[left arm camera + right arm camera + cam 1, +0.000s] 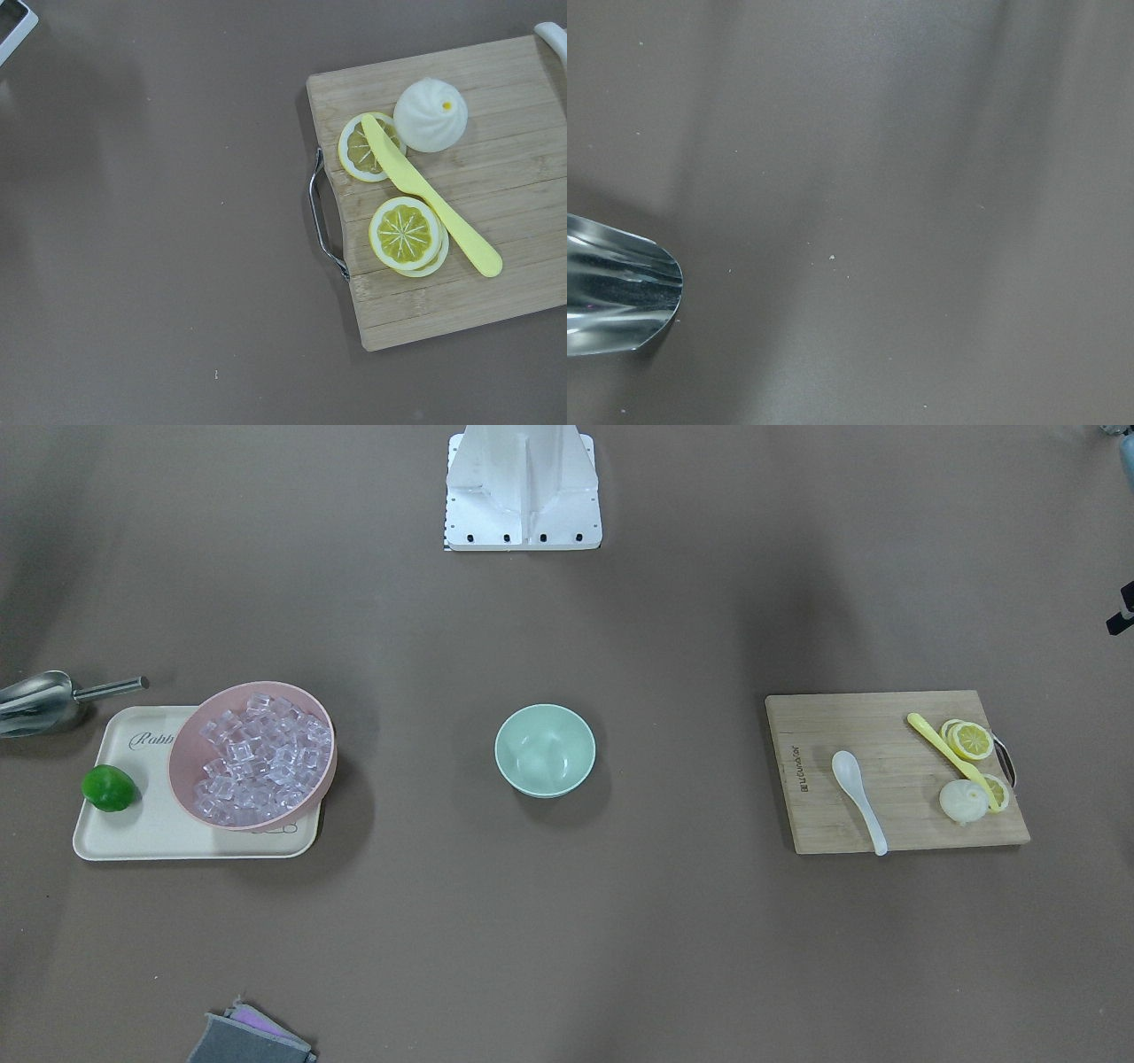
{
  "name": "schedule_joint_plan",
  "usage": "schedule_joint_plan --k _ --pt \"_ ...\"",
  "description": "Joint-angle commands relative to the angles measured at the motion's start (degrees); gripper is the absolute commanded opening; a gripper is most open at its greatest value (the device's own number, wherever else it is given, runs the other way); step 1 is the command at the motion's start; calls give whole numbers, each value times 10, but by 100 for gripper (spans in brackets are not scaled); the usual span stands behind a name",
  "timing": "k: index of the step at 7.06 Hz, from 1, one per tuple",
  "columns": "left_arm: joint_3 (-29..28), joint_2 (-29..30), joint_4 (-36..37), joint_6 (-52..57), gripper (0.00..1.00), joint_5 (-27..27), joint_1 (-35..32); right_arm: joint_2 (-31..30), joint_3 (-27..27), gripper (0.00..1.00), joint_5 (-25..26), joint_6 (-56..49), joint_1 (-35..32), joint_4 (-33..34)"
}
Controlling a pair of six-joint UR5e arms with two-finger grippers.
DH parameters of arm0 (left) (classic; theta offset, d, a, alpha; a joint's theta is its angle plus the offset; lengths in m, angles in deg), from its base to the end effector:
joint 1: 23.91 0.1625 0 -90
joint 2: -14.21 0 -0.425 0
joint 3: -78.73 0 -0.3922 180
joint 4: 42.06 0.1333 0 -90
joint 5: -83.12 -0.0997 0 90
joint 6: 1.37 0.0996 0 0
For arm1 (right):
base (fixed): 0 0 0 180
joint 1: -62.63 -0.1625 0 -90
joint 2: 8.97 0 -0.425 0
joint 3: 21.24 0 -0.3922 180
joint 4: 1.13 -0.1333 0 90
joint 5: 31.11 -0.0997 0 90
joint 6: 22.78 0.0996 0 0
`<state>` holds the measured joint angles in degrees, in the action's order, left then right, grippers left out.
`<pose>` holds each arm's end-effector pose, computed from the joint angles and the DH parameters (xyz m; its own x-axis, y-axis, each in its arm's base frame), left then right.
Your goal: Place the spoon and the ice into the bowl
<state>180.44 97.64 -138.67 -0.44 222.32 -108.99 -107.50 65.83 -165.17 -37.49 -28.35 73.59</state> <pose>-0.0189 -0.4562 0.5930 0.6363 0.2254 -0.7377 -0.0943 0.9719 0.2156 0.0713 -0.4244 0.7255 0.7001 -0.2862 0.6542 0.1661 0.9563 0.2406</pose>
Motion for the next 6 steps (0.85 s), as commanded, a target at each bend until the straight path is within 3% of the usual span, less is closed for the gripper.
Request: schedule_joint_plan --k 1,4,6 --pt "-12 -5 -29 -3 98 0 0 -2 -2 100 -30 -4 0 -1" --pt "-13 -11 -68 -2 98 2 1 -2 -2 100 -50 -3 0 -1" --pt "-14 -16 -69 -26 98 2 1 -3 -1 100 -101 -4 0 -1"
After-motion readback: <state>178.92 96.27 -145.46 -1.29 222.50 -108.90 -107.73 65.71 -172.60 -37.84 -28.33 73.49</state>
